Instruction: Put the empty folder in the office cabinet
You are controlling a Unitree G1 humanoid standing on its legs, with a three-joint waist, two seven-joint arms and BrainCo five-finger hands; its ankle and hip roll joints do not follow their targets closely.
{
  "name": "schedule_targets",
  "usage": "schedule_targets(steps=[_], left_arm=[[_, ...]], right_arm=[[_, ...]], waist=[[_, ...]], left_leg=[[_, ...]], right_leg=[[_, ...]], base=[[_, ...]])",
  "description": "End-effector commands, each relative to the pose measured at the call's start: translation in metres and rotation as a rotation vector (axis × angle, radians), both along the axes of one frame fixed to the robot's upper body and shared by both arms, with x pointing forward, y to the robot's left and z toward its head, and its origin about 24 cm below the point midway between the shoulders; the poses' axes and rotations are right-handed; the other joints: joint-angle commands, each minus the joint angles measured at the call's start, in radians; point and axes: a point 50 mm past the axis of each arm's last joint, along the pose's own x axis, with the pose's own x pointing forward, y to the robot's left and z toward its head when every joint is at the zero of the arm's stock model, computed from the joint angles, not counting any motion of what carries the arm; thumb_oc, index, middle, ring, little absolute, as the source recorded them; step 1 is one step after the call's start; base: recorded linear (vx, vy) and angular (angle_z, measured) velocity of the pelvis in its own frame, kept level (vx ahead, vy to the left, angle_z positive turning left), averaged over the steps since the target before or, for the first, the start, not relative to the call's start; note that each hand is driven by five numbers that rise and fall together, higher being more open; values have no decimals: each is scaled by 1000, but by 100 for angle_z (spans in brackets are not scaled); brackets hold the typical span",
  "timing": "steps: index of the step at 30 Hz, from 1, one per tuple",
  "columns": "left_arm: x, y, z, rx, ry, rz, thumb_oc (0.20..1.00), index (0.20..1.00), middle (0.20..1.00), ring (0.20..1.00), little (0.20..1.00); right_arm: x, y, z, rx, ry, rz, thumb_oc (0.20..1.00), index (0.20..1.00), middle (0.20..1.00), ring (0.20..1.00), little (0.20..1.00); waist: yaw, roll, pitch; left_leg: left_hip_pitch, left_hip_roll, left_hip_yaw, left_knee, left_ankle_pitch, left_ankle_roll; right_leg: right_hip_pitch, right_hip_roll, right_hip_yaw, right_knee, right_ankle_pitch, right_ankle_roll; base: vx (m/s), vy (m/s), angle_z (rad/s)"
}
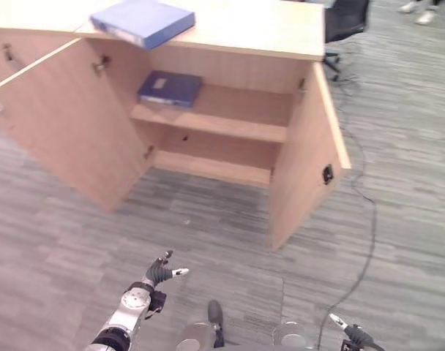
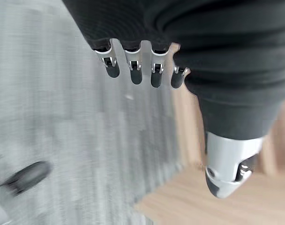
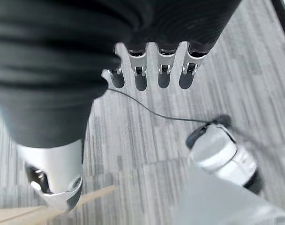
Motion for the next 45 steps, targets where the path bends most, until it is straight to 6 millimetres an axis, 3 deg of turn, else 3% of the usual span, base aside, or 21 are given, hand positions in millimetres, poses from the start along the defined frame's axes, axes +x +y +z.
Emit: schedule_targets(steps=[1,2,3,4,6,9,11,14,16,17,18,19,23,26,31,33,34,37,40,41,45], left_arm=[[-4,12,6,17,-33,12,1000,1000,1000,1000,1000],[-4,12,6,16,-33,13,1000,1000,1000,1000,1000],[-5,10,5,-1,-31,19,1000,1000,1000,1000,1000],[-5,10,5,-2,-30,19,1000,1000,1000,1000,1000],[-8,4,1,-25,-13,21,1000,1000,1000,1000,1000],[-11,1,-2,-42,-9,26,1000,1000,1000,1000,1000],[-9,-4,-1,-68,-20,29,1000,1000,1000,1000,1000],[-6,-8,1,-94,-42,48,1000,1000,1000,1000,1000],[-6,-7,2,-93,-50,51,1000,1000,1000,1000,1000],[-6,-6,3,-97,-56,60,1000,1000,1000,1000,1000],[-7,-6,3,-97,-55,60,1000,1000,1000,1000,1000],[-8,-5,2,-95,-49,65,1000,1000,1000,1000,1000],[-8,-3,2,-89,-51,79,1000,1000,1000,1000,1000],[-11,-1,-1,-87,-37,87,1000,1000,1000,1000,1000],[-14,1,-3,-81,-22,85,1000,1000,1000,1000,1000],[-12,0,-2,-64,-20,49,1000,1000,1000,1000,1000],[-12,1,-2,-63,-20,49,1000,1000,1000,1000,1000],[-5,3,2,-34,-29,6,1000,1000,1000,1000,1000],[2,9,11,-11,-64,-12,1000,1000,1000,1000,1000],[4,13,15,-5,-77,-7,1000,1000,1000,1000,1000],[3,15,15,3,-65,-10,1000,1000,1000,1000,1000]], right_arm=[[19,-11,9,-48,-58,32,1000,1000,1000,1000,1000],[18,-11,9,-48,-58,33,1000,1000,1000,1000,1000],[19,-12,9,-53,-60,35,1000,1000,1000,1000,1000],[19,-12,9,-53,-60,35,1000,1000,1000,1000,1000],[12,-10,6,-45,-30,42,1000,1000,1000,1000,1000],[6,-14,7,-55,-18,48,1000,1000,1000,1000,1000],[7,-21,10,-77,-9,64,1000,1000,1000,1000,1000],[4,-26,11,-95,13,91,1000,1000,1000,1000,1000],[1,-30,12,-105,36,96,1000,1000,1000,1000,1000],[-2,-31,12,-106,43,97,1000,1000,1000,1000,1000],[-2,-31,12,-106,44,97,1000,1000,1000,1000,1000],[-5,-34,12,-112,50,97,1000,1000,1000,1000,1000],[-2,-44,18,-144,47,94,1000,1000,1000,1000,1000],[-2,-45,18,-144,49,98,1000,1000,1000,1000,1000],[-6,-43,16,-137,68,108,1000,1000,1000,1000,1000],[-5,-36,12,-114,68,105,1000,1000,1000,1000,1000],[-5,-36,12,-114,68,105,1000,1000,1000,1000,1000],[-4,-22,7,-71,68,107,1000,1000,1000,1000,1000],[8,-13,6,-57,40,136,1000,1000,1000,1000,1000],[20,-8,7,-51,9,158,1000,1000,1000,1000,1000],[30,-3,8,-45,-17,181,1000,1000,1000,1000,1000]], waist=[[16,17,-14],[15,16,-11],[19,6,-10],[16,6,-7],[20,-12,-15],[17,-12,-16],[16,-9,-5],[26,-5,28],[28,-7,28],[30,-1,19],[31,-2,20],[31,14,10],[43,42,13],[53,34,11],[75,27,-17],[84,13,-37],[85,11,-38],[97,-33,-56],[114,-51,-55],[125,-43,-44],[127,-35,-37]], left_leg=[[-16,141,-12,-3,20,-171],[-9,140,-12,-5,17,-171],[6,89,9,-11,6,-160],[10,89,7,-10,3,-161],[20,51,33,29,-37,-158],[8,44,38,92,-52,-167],[-44,61,53,237,-55,-197],[-158,59,-39,456,35,-242],[-181,101,-69,421,31,-231],[-150,157,-97,301,28,-221],[-143,156,-95,295,30,-222],[-125,218,-145,153,73,-231],[-159,292,-263,-20,170,-270],[-199,319,-291,-44,179,-282],[-228,378,-247,-44,195,-310],[-246,378,-236,-7,202,-324],[-247,376,-235,-5,200,-323],[-285,318,-191,109,146,-314],[-269,285,-157,123,90,-281],[-247,269,-132,120,66,-255],[-212,226,-117,91,53,-220]], right_leg=[[-67,157,-49,-68,-58,-24],[-62,155,-49,-65,-64,-23],[-48,224,-125,-125,-91,-64],[-42,224,-128,-125,-94,-64],[1,227,-195,-229,-111,-120],[27,228,-143,-263,-101,-136],[54,201,-140,-293,-88,-149],[87,196,-86,-323,-90,-178],[111,170,-69,-334,-100,-164],[114,155,-57,-326,-116,-149],[117,154,-56,-325,-118,-149],[113,148,-36,-310,-137,-134],[133,129,45,-259,-204,-115],[156,104,81,-234,-245,-103],[209,49,106,-234,-280,-54],[220,-18,97,-256,-233,-4],[220,-20,97,-257,-232,-3],[208,-111,73,-286,-64,39],[134,-157,54,-247,122,26],[85,-168,-14,-188,184,4],[59,-117,-49,-132,145,-11]], base=[[52,528,-84],[62,467,-68],[49,176,-31],[72,267,-13],[72,135,10],[51,57,-12],[32,75,-1],[6,61,-15],[141,211,-32],[167,223,-52],[250,355,-61],[153,201,-37],[219,330,-9],[255,320,-9],[248,435,-31],[225,606,6],[207,558,16],[116,411,24],[69,404,9],[64,398,-11],[134,457,-15]])
